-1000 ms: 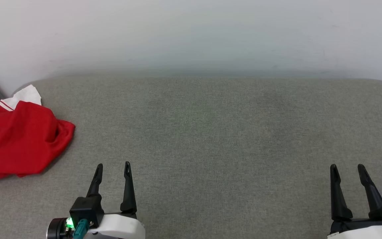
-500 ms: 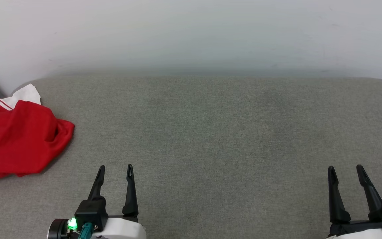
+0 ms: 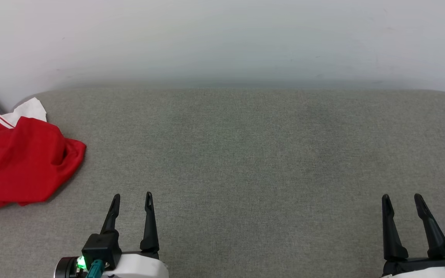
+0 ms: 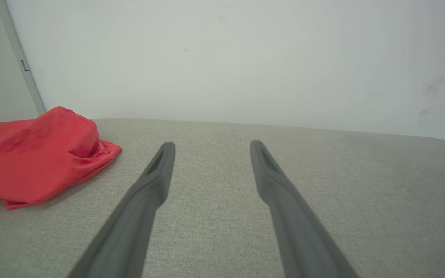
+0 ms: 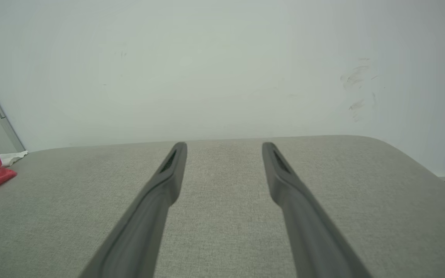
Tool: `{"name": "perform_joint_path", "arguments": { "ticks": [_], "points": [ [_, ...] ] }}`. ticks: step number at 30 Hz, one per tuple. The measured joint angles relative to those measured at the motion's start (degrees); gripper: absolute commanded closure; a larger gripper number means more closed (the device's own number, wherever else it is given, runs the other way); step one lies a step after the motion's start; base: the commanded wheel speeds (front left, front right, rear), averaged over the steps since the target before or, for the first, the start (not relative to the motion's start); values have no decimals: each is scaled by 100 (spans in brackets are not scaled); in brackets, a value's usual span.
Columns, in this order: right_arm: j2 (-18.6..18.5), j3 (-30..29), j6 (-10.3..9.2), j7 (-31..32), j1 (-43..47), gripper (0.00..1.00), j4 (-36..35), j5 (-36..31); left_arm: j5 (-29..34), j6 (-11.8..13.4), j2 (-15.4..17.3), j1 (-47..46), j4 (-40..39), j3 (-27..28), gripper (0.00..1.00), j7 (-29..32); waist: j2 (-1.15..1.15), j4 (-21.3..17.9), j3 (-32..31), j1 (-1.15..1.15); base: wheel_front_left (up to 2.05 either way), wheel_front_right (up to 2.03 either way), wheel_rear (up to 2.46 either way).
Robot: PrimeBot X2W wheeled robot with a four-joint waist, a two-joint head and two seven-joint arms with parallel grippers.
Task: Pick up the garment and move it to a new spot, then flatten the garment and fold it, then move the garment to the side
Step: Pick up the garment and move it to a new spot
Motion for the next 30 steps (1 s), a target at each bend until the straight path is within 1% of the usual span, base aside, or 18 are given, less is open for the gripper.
{"name": "perform_joint_path", "arguments": {
  "ticks": [10,16,22,30],
  "points": [
    [0,21,0,0,13,0,33,2,-20,15,-2,-2,22,5,0,-1,0,34,10,0,0,0,0],
    [-1,20,0,0,17,0,18,-16,-15,69,-1,-23,11,40,0,0,0,171,23,0,0,0,0],
    [-1,62,0,0,18,0,-38,-48,-34,102,-1,-71,-15,125,0,-1,0,446,60,0,0,0,0],
    [-1,104,0,0,14,0,-92,-120,-76,170,-1,-122,-58,200,0,-1,0,993,118,0,0,0,0]
  ]
}}
